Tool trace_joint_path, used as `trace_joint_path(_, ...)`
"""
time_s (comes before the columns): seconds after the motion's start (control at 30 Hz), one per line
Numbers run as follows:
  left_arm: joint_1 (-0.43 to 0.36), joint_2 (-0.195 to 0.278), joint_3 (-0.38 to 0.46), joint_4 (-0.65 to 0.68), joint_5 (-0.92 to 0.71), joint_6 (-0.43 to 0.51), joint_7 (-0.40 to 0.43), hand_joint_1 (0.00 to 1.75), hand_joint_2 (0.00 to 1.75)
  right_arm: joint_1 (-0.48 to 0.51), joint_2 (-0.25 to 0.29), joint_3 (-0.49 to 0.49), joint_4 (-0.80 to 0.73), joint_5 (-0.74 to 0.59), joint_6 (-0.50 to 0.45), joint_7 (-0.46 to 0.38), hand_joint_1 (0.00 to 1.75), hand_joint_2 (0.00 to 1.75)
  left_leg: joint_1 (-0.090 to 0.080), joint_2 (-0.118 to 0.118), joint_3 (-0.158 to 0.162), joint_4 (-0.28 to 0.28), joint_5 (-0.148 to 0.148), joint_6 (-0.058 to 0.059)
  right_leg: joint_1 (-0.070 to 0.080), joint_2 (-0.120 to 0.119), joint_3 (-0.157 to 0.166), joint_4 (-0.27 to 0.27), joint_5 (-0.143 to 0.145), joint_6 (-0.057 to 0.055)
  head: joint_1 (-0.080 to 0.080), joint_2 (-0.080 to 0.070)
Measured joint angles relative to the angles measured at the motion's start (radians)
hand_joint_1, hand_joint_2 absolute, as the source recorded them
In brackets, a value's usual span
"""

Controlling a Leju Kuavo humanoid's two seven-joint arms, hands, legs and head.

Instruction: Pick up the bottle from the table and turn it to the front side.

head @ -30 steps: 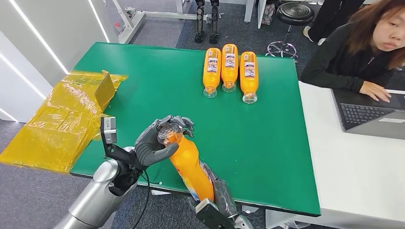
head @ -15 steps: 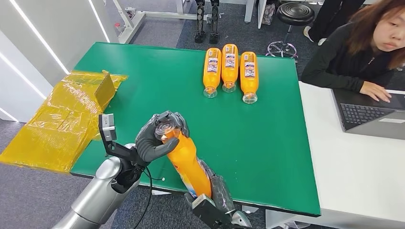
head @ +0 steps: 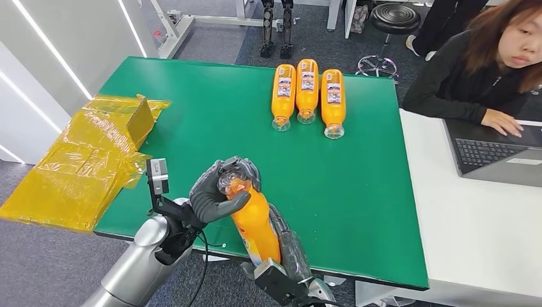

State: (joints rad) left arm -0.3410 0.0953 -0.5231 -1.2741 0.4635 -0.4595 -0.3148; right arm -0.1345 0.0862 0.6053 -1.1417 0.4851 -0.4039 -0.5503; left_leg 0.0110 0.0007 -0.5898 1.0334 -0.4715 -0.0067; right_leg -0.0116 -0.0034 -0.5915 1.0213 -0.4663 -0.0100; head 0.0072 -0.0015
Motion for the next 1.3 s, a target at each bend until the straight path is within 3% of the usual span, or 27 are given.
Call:
trace_joint_path(0.2, -0.002, -0.001, 0.008, 0.0, -0.219, 0.143, -0.047, 1.75, 1.75, 0.004, 0.0, 0.003, -0.015, -0.016, 0.001, -0.002, 0.0, 1.75, 0.0, 0.0, 0.0, 0.0, 0.0, 0.0, 0.0, 0.0, 0.0, 0.0, 0.0, 0.0, 0.0, 0.0)
trace_joint_path(0.33, -0.028, -0.005, 0.024, 0.0, -0.343, 0.177, -0.069, 1.75, 1.75, 0.004, 0.0, 0.003, -0.012, -0.035, 0.009, 0.002, 0.0, 1.75, 0.0, 0.0, 0.0, 0.0, 0.0, 0.0, 0.0, 0.0, 0.0, 0.0, 0.0, 0.0, 0.0, 0.0)
trace_joint_path(0.73, -0.205, 0.015, 0.033, 0.0, -0.544, 0.255, -0.081, 1.75, 1.75, 0.016, 0.002, -0.002, 0.001, -0.051, 0.006, -0.005, 0.0, 1.75, 0.0, 0.0, 0.0, 0.0, 0.001, -0.001, 0.0, 0.0, 0.0, 0.0, 0.0, -0.001, 0.0, 0.0)
trace_joint_path(1.03, -0.272, 0.101, 0.027, 0.015, -0.879, 0.385, -0.036, 1.75, 1.75, 0.036, -0.002, -0.016, -0.018, -0.056, -0.003, 0.011, 0.0, 1.75, 0.0, 0.001, 0.0, 0.0, 0.001, -0.001, 0.0, 0.002, -0.002, 0.001, 0.001, -0.001, 0.0, 0.0)
trace_joint_path(1.3, -0.286, 0.227, 0.015, 0.188, -1.161, 0.483, 0.002, 1.75, 1.75, 0.07, -0.025, -0.017, -0.052, -0.095, -0.021, 0.025, 0.0, 1.75, 0.0, 0.007, 0.0, 0.0, 0.001, -0.001, 0.0, 0.008, -0.004, 0.001, 0.001, -0.002, 0.0, 0.0)
